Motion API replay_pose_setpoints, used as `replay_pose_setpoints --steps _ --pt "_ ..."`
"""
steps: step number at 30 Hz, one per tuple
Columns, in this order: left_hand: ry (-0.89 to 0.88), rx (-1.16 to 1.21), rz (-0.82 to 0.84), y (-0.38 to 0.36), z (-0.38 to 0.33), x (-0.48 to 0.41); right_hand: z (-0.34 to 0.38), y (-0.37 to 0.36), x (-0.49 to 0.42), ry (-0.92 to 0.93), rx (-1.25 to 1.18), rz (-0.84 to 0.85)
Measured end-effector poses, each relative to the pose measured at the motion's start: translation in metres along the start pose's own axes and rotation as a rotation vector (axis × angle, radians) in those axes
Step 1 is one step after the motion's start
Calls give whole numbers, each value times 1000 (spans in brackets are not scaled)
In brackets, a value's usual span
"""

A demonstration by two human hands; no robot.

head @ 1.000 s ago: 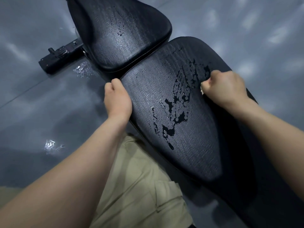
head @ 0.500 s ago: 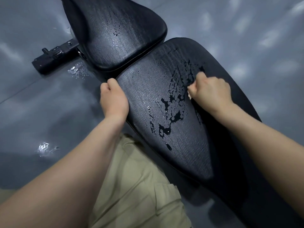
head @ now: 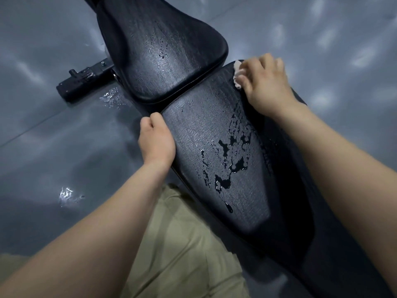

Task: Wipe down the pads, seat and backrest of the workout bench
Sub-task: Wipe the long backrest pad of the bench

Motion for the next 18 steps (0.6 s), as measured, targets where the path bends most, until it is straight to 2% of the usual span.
replay_pose_setpoints --steps 5,7,10,12,15,18 --pt "-12 -9 -8 1 -1 -1 17 2 4 -38 -113 -126" --pt "-5 -11 -10 1 0 0 47 1 14 77 -106 -133" --pt "-3 -14 -7 0 0 -1 90 3 36 357 -152 -153" --pt "-5 -16 0 0 0 -1 87 6 33 413 -145 -151" --pt "-6 -26 14 0 -1 -2 48 4 5 252 -23 -191" --pt "-6 -23 21 0 -1 -2 10 1 -16 7 -31 -118"
Point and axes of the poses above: each hand's wrist, its own x-axis away from the middle knuckle, its own y-axis out of the back of the hand, z = x × y, the point moved 6 cm from there along -x, towards the middle knuckle, and after that the axes turned 12 degrees about x, right-handed, at the moved point
